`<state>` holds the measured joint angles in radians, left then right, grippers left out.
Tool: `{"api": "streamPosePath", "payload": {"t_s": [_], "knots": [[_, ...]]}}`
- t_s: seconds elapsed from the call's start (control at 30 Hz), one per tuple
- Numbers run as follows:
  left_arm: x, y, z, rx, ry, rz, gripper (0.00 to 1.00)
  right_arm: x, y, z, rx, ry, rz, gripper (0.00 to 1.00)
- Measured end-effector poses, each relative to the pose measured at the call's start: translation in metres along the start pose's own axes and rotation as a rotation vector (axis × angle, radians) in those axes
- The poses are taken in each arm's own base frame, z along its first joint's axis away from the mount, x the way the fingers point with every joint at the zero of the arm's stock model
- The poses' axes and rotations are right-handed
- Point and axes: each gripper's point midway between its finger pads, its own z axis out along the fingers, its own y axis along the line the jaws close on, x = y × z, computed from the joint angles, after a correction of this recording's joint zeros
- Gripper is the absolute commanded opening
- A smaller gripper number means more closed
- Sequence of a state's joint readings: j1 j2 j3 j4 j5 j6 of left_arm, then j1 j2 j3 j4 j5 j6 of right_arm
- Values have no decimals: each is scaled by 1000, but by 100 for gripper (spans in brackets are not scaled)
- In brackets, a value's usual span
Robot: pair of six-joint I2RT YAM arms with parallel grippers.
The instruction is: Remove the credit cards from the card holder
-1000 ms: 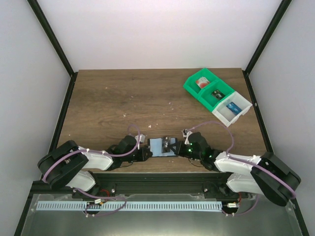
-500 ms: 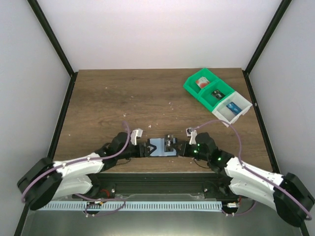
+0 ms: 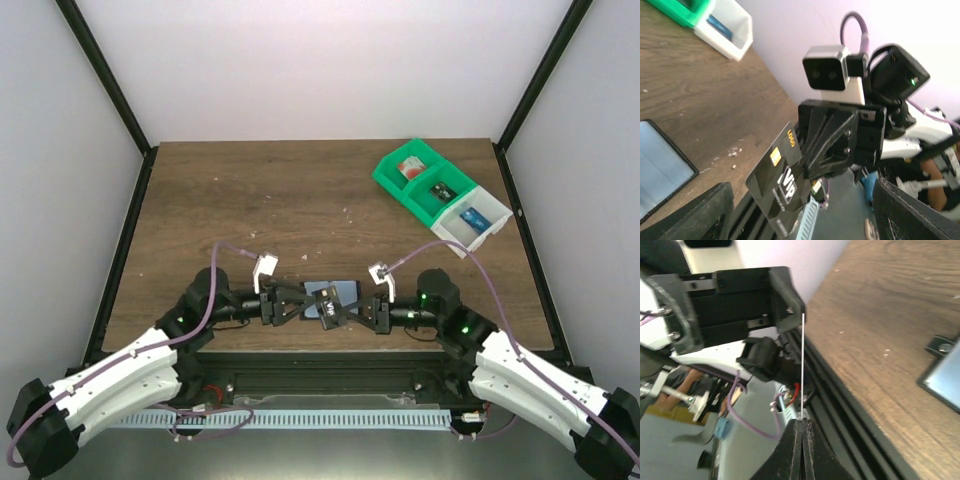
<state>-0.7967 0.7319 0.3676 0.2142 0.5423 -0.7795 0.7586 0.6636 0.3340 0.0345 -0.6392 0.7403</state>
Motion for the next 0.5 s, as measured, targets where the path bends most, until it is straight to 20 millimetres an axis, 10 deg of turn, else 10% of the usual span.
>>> {"api": "streamPosePath", "payload": {"t_s": [0.2, 0.4, 0.5], "knots": [[17, -12, -1, 71, 95, 14, 60, 6, 26, -3, -130, 47, -43, 1], [23, -18, 0, 117, 141, -7, 6, 11, 31, 0, -173, 91, -37, 0], [22, -20, 1, 130, 139, -14, 0, 12, 34, -1, -189, 95, -38, 3]]}}
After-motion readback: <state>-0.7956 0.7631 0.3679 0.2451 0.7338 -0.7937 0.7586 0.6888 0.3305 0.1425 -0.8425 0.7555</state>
